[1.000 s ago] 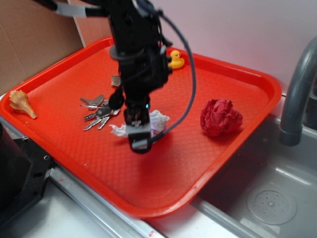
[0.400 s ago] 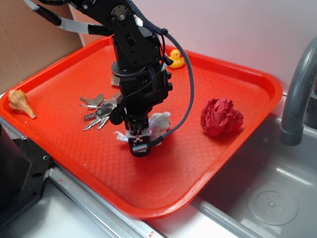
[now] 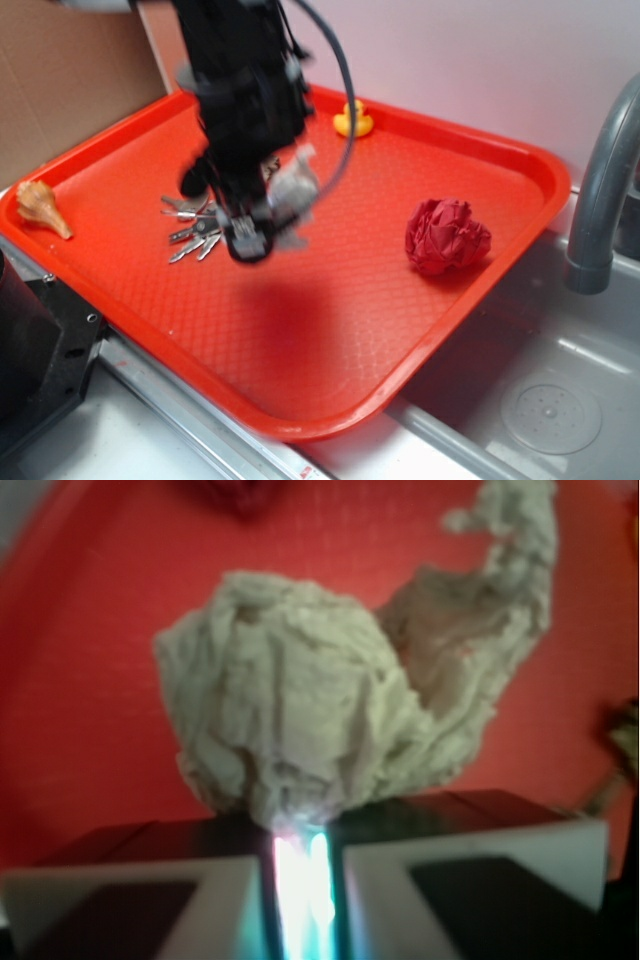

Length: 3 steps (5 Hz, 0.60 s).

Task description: Grab the white paper.

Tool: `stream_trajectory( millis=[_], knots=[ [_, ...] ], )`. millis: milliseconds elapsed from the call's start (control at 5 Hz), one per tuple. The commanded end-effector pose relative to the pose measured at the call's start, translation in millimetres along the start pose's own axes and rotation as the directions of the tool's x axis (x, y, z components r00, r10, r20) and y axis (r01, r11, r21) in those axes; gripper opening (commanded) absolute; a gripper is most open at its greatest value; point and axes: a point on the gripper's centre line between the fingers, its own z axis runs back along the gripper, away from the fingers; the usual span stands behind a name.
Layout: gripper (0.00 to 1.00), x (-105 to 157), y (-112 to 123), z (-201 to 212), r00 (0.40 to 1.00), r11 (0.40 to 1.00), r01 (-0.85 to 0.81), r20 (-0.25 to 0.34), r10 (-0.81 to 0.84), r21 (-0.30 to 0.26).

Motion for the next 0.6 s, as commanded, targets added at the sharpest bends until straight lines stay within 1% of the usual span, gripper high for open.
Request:
stream_trajectory(
  millis=[0, 200, 400],
  knots=[
    [0.0, -1.0, 12.7, 45.1, 0.999, 0.999, -0.039, 0.026, 0.038, 0.037],
    [0.0, -22.3, 14.5, 83.9, 0.962, 0.961, -0.274, 0.005, 0.274, 0.028],
    [0.0, -49.8, 23.5, 104.9, 0.864, 0.862, -0.503, 0.044, 0.501, 0.058]
  ],
)
